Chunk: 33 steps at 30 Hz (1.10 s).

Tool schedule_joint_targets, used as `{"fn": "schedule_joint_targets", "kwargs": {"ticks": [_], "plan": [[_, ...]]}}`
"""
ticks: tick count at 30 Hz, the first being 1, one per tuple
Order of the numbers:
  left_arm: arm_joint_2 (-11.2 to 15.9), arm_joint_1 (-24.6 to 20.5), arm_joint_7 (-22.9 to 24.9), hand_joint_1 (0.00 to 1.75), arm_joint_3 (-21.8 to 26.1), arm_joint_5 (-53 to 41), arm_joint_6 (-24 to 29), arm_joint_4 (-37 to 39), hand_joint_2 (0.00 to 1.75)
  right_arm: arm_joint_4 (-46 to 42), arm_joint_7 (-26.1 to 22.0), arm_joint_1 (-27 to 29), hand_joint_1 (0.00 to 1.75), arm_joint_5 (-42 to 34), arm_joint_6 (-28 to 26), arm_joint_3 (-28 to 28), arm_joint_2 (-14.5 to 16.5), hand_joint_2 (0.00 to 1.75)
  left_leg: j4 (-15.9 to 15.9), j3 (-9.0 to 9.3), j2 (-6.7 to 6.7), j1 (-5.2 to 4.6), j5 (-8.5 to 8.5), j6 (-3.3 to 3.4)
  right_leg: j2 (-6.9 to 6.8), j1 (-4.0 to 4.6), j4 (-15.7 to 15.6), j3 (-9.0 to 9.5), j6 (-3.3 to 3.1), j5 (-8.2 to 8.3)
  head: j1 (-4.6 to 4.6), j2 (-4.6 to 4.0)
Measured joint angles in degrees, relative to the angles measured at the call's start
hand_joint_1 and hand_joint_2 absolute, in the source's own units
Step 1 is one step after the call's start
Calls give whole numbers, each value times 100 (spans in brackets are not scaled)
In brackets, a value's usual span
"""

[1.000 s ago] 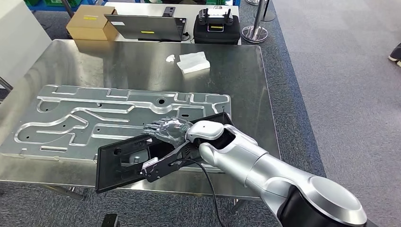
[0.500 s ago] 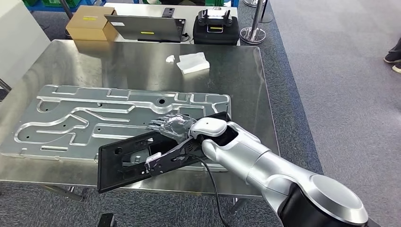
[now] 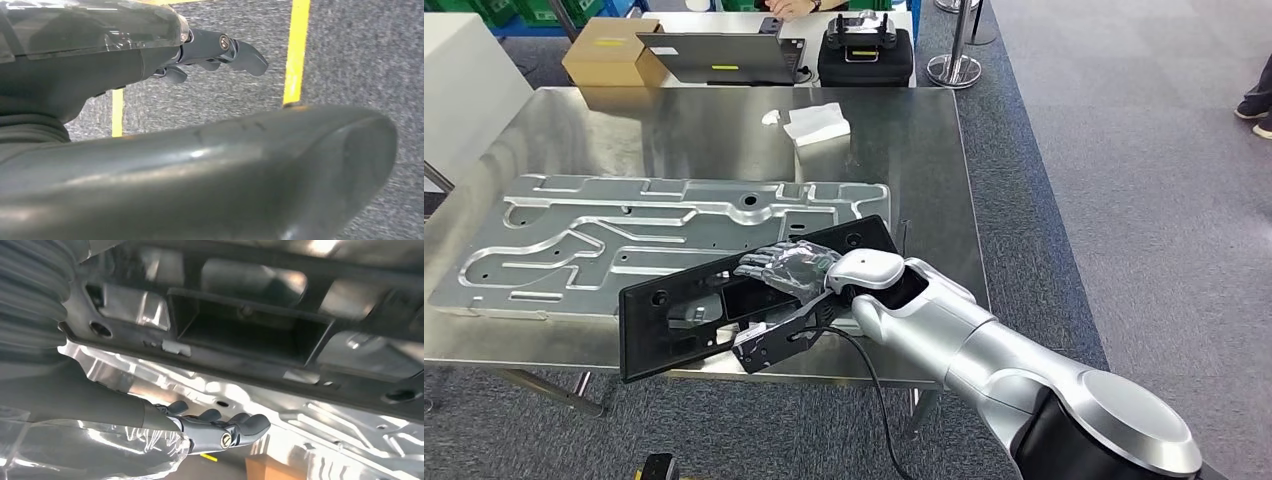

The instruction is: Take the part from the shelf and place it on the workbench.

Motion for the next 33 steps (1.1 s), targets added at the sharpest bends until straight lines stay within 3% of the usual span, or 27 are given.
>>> {"fn": "schedule_joint_targets", "kwargs": {"ticks": [1,3,5,6,8,10,12,14,15,16,17,18,20,22,24,25,27,29,30,31,32,33], "plan": [[0,0,-1,0,0,-7,-3,0,0,7,5,5,0,3,0,0,0,175,-33,112,0,5,47,-9,0,1,12,-58,10,37,1,0],[-1,-10,-1,0,0,-42,-7,0,0,20,8,8,0,5,-2,-3,1,175,-691,618,0,22,281,-15,3,-3,57,-161,46,97,1,0],[-5,-33,0,0,-1,-73,-19,0,0,30,9,4,0,9,-6,-13,2,175,-1368,1065,-19,8,379,33,7,8,105,-239,104,147,1,1],[-8,-43,2,0,-1,-77,-27,0,0,34,9,2,0,12,-10,-17,3,175,-1524,1152,-32,-6,368,69,8,15,122,-260,136,174,1,1],[-14,-48,13,0,-2,-77,-42,0,0,40,9,2,0,19,-16,-23,2,175,-1547,1122,-44,-21,401,157,13,24,122,-280,205,238,1,0],[-27,-55,20,0,-2,-76,-50,0,0,43,13,-3,0,25,-19,-34,-5,175,-1563,1050,-24,-7,480,252,20,15,211,-348,270,129,1,0],[-37,-64,8,0,-1,-76,-53,0,0,45,18,-10,0,32,-18,-54,-10,175,-1571,936,3,-5,594,341,20,3,696,-535,323,-343,1,0],[-39,-62,-20,0,0,-77,-52,0,0,46,21,-8,0,38,-18,-67,-12,175,-1562,795,17,-25,697,377,17,2,1440,-742,354,-818,1,-1],[-42,-59,-37,0,0,-78,-52,0,0,47,21,-5,0,39,-18,-68,-14,175,-1555,723,21,-37,746,381,17,4,1683,-769,356,-891,1,0],[-46,-57,-53,0,0,-78,-52,0,0,49,20,-3,0,40,-18,-69,-17,175,-1548,651,23,-50,795,382,17,10,1737,-700,341,-845,1,0],[-51,-55,-68,0,0,-78,-53,0,0,52,15,-1,0,43,-20,-72,-20,175,-1543,583,23,-68,843,381,18,20,1586,-529,308,-721,1,1],[-57,-55,-80,0,-1,-79,-54,0,0,56,10,-1,0,47,-23,-78,-20,175,-1538,528,22,-82,889,380,18,39,1260,-267,251,-585,1,1],[-87,-56,-96,0,-1,-83,-55,0,0,64,-6,-5,0,54,-34,-97,-13,175,-1536,457,20,-96,972,353,10,104,459,305,112,-489,0,1],[-111,-60,-99,0,-1,-88,-57,0,0,73,-22,-9,0,56,-47,-111,-5,175,-1555,430,26,-79,1060,294,1,166,29,560,42,-496,0,0],[-113,-61,-91,0,-2,-100,-61,0,0,87,-28,-10,0,57,-59,-115,-5,175,-1581,410,28,-70,1127,232,-14,156,-75,538,26,-390,1,0],[-113,-60,-81,0,-3,-110,-63,0,0,93,-31,-11,0,57,-62,-116,-3,175,-1546,378,23,-72,1064,204,-25,133,-120,512,7,-325,0,0],[-113,-59,-61,0,-4,-144,-58,0,0,101,-40,-12,0,53,-65,-120,4,175,-1167,247,13,-58,631,149,-45,84,-184,412,-23,-172,-1,0],[-110,-62,-54,0,-4,-168,-44,0,0,103,-47,-4,0,41,-61,-120,6,175,-444,76,12,-25,106,87,-46,72,-178,247,-26,-42,-2,0],[-107,-64,-53,0,-4,-172,-38,0,0,104,-50,4,0,35,-59,-120,5,175,-135,36,13,-6,3,56,-49,63,-164,157,-11,18,-2,0],[-104,-63,-53,0,-4,-172,-34,0,0,105,-52,13,0,30,-57,-120,4,175,20,65,13,11,38,24,-52,49,-142,62,9,74,-2,0],[-103,-62,-53,0,-4,-172,-33,0,0,107,-54,19,0,29,-57,-120,4,175,-24,190,14,32,182,-9,-54,28,-108,-38,36,125,-2,1],[-103,-63,-53,0,-4,-172,-32,0,0,107,-56,23,0,28,-57,-121,4,175,-263,409,16,59,349,-46,-55,5,-60,-137,69,167,-2,0]]}}
